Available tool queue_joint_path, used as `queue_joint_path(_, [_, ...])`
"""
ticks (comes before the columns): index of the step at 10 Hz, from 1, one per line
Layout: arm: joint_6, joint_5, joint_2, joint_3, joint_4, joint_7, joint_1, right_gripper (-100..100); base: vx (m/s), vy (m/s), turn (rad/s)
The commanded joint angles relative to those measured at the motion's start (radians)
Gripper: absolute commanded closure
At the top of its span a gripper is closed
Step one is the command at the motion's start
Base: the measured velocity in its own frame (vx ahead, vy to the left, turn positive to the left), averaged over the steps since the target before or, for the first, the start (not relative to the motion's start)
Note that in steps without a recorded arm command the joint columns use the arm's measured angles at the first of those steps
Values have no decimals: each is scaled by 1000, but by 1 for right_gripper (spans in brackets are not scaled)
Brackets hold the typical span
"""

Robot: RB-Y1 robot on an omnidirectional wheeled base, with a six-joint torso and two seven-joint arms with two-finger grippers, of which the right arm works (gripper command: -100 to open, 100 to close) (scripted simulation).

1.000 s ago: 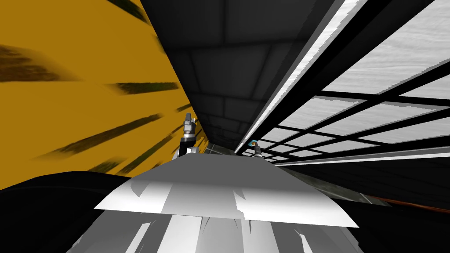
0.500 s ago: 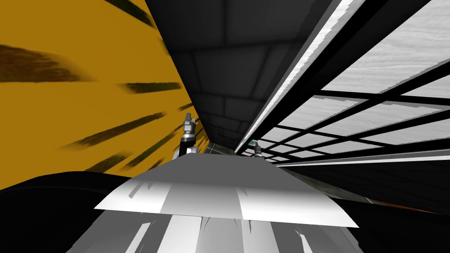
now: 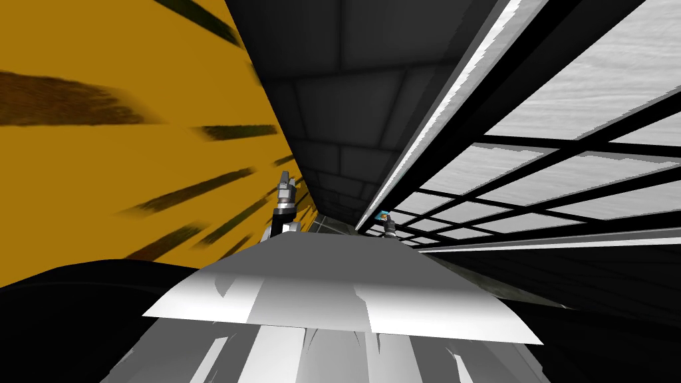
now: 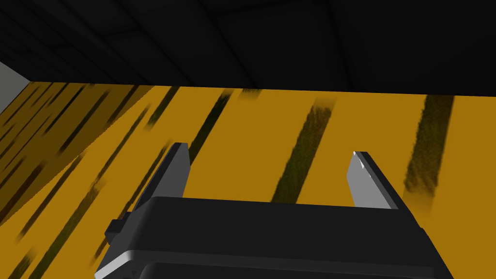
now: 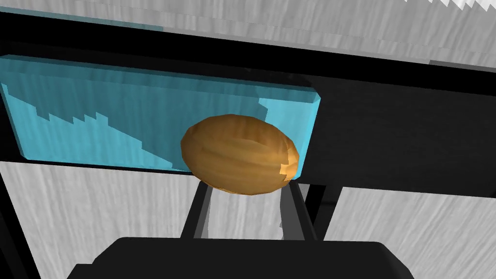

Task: Pull the door open

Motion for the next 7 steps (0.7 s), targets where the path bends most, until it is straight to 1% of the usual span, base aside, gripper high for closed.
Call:
queue_joint_path(1, [-3, -14, 9, 21, -3, -50, -10, 100, -34, -15, 53])
queue_joint_path(2, [-3, -14, 9, 21, -3, -58, -10, 100, -30, -14, 57])
queue_joint_path(3, [0, -31, 8, 29, -2, -97, -14, 100, -35, -18, 42])
queue_joint_path(4, [0, -31, 8, 29, -2, -99, -14, 100, -28, -10, 36])
queue_joint_path(5, [3, -48, 8, 37, -1, -140, -17, 100, -37, -10, 60])
queue_joint_path(6, [6, -64, 7, 46, 0, -164, -21, 100, -53, -25, 62])
queue_joint_path(7, [6, -64, 7, 46, 0, -182, -21, 100, -40, -17, 35])
